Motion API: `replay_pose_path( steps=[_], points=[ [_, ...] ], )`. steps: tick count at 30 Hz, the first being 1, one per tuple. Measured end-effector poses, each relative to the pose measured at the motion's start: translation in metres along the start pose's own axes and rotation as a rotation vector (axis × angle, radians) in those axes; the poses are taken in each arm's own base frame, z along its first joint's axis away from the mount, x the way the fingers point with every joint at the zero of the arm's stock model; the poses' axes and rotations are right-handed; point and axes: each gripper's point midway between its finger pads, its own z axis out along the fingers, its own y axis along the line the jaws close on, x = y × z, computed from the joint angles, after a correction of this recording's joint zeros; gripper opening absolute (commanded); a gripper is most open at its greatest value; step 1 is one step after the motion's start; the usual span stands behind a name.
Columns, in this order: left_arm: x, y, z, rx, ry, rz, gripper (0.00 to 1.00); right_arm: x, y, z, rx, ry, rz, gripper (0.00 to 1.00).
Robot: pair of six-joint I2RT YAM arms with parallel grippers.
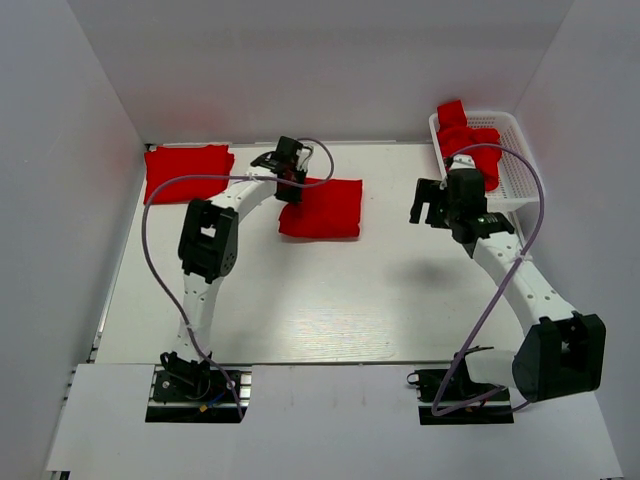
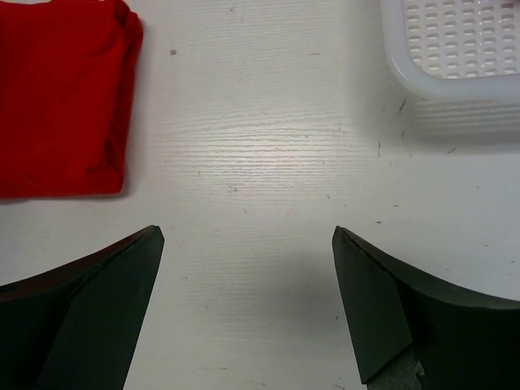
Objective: Fold and stack the t-shirts
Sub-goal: Put the neatly folded tshirt into the corner of the board with the left arm
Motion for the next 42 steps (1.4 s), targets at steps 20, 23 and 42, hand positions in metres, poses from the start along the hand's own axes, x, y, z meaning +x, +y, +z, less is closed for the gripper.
replay_pose_path(
  steps=[20, 23, 42],
  points=[
    [-0.103, 0.074, -0.105, 0.114, -0.286, 0.081, 0.00, -0.004, -0.007, -0.012, 0.033, -0.034, 0.007, 0.90],
    [-0.113, 0.090, -0.116, 0.112, -0.313, 0.087, 0.00, -0.004, -0.007, -0.012, 0.032, -0.035, 0.009, 0.90],
    [-0.122, 0.174, -0.158, 0.016, -0.354, 0.095, 0.00, -0.010, 0.016, -0.013, -0.086, -0.049, 0.055, 0.90]
  ],
)
